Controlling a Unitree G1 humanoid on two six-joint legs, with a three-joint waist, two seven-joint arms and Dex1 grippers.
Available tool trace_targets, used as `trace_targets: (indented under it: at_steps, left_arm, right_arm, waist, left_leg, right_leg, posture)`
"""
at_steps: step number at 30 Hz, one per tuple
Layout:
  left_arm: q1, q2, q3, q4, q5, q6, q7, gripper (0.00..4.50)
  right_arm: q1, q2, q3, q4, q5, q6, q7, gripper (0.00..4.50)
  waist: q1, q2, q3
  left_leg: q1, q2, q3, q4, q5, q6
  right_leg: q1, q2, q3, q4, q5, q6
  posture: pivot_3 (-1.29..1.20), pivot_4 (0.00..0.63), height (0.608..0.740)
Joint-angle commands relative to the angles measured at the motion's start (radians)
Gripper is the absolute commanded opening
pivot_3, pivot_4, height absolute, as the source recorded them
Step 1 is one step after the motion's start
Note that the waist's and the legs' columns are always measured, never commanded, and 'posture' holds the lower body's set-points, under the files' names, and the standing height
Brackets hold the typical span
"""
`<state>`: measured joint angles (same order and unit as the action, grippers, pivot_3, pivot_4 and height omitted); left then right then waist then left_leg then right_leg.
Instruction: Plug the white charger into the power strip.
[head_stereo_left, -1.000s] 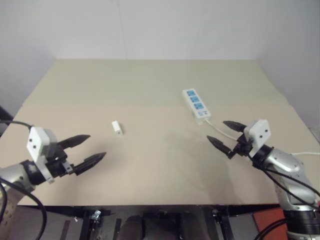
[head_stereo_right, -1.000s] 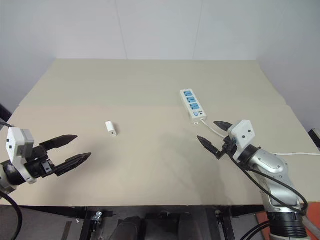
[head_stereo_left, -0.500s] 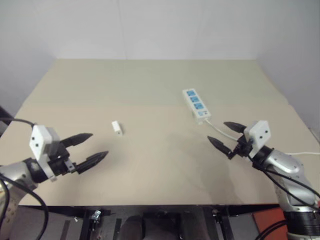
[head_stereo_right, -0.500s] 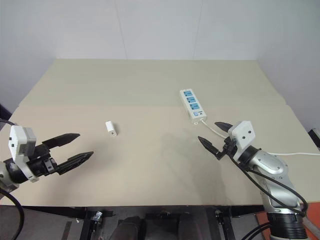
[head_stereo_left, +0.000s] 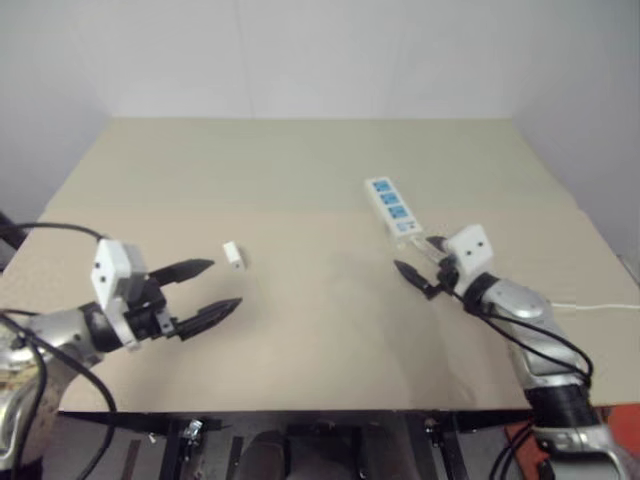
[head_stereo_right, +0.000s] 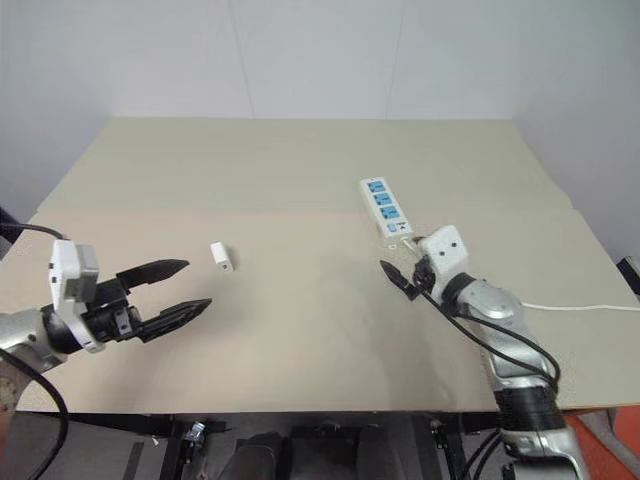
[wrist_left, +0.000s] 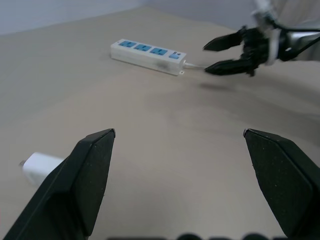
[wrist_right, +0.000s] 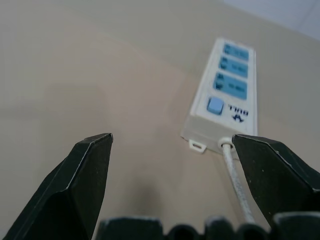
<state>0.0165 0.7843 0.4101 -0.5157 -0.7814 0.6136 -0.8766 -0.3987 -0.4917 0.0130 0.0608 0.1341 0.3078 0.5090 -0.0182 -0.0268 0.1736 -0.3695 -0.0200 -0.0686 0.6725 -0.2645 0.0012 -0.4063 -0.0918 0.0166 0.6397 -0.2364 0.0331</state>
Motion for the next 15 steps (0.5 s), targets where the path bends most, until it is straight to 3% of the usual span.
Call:
trace_targets:
  at_steps: [1, 13, 15]
  left_arm:
    - [-0.032, -0.006, -0.015, 0.002, -0.003, -0.019, 0.009, 4.50]
    - [-0.066, -0.016, -0.056, 0.003, -0.006, -0.024, 0.007, 4.50]
    - [-0.068, -0.017, -0.060, 0.005, -0.005, -0.026, 0.006, 4.50]
  right_arm:
    - [-0.074, 0.024, -0.003, 0.082, -0.048, 0.021, -0.071, 4.48]
    - [-0.164, 0.058, -0.008, 0.267, -0.104, 0.008, -0.136, 4.48]
    - [-0.173, 0.064, -0.010, 0.287, -0.103, 0.012, -0.135, 4.09]
  waist:
    - [0.000, 0.000, 0.000]
    - [-0.003, 0.000, 0.000]
    - [-0.004, 0.000, 0.000]
  left_leg:
    - [0.000, 0.000, 0.000, 0.000, 0.000, 0.000]
    - [0.000, 0.001, 0.007, -0.006, 0.000, 0.000]
    - [0.000, 0.001, 0.009, -0.006, 0.000, 0.000]
  right_leg:
    - [0.000, 0.000, 0.000, 0.000, 0.000, 0.000]
    - [-0.002, 0.000, 0.001, -0.006, 0.000, 0.000]
    - [-0.002, 0.000, 0.001, -0.006, 0.000, 0.000]
  posture:
    - [0.00, 0.150, 0.740]
    - [0.00, 0.150, 0.740]
    - [0.00, 0.150, 0.740]
